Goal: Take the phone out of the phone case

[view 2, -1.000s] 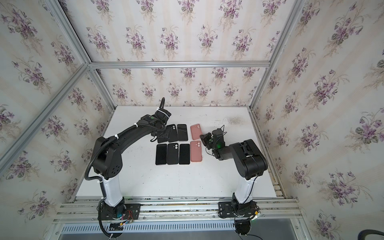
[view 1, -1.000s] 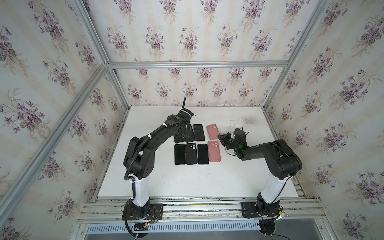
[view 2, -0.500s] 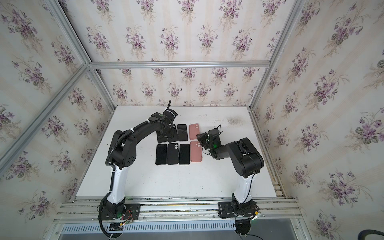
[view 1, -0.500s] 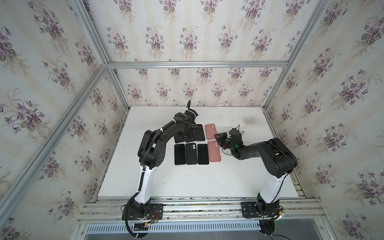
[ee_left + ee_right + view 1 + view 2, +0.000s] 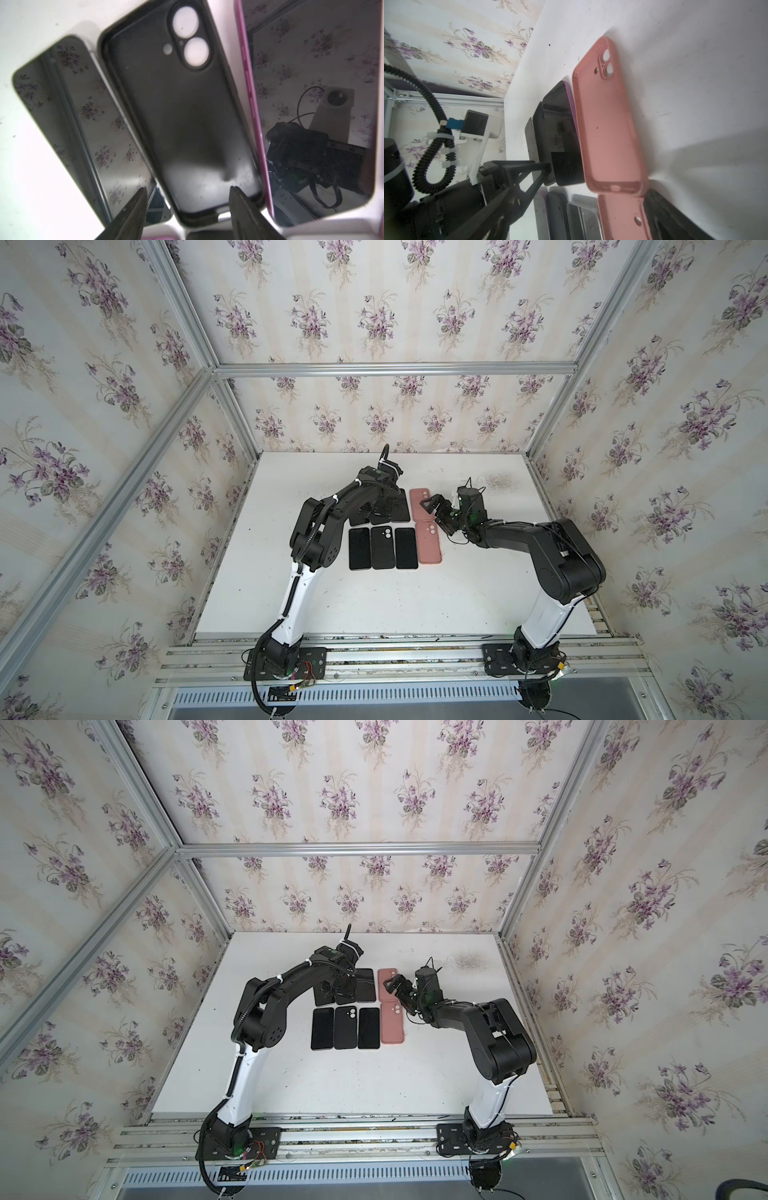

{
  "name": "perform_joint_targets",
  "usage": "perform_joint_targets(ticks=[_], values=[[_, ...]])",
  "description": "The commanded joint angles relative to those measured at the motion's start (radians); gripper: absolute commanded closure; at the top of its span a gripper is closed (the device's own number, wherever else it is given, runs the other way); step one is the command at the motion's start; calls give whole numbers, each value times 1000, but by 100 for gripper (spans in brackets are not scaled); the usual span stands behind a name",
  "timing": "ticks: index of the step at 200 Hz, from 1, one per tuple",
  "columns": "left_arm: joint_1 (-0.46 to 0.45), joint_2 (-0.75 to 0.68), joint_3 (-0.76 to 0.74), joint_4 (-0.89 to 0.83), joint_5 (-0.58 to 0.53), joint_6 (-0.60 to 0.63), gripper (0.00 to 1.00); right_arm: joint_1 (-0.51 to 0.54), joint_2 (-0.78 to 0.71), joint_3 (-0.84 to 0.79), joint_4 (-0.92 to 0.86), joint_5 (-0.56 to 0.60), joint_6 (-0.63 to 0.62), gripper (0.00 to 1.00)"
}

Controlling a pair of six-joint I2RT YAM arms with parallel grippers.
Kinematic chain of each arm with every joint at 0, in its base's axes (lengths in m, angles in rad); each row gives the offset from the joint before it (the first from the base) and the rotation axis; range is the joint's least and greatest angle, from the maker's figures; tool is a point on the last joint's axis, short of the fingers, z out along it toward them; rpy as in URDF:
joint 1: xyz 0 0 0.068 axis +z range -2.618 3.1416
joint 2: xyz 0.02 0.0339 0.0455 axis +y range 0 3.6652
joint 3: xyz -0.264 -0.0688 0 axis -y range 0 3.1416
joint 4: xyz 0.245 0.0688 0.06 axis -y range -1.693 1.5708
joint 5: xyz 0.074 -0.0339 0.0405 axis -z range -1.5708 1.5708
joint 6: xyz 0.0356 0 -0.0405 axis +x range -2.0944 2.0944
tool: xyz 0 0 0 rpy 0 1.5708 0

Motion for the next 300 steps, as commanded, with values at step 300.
perform_joint_targets(ticks=[300], values=[[-16, -175, -166, -40, -127, 63, 31, -47, -71, -42, -32, -64, -5, 1]])
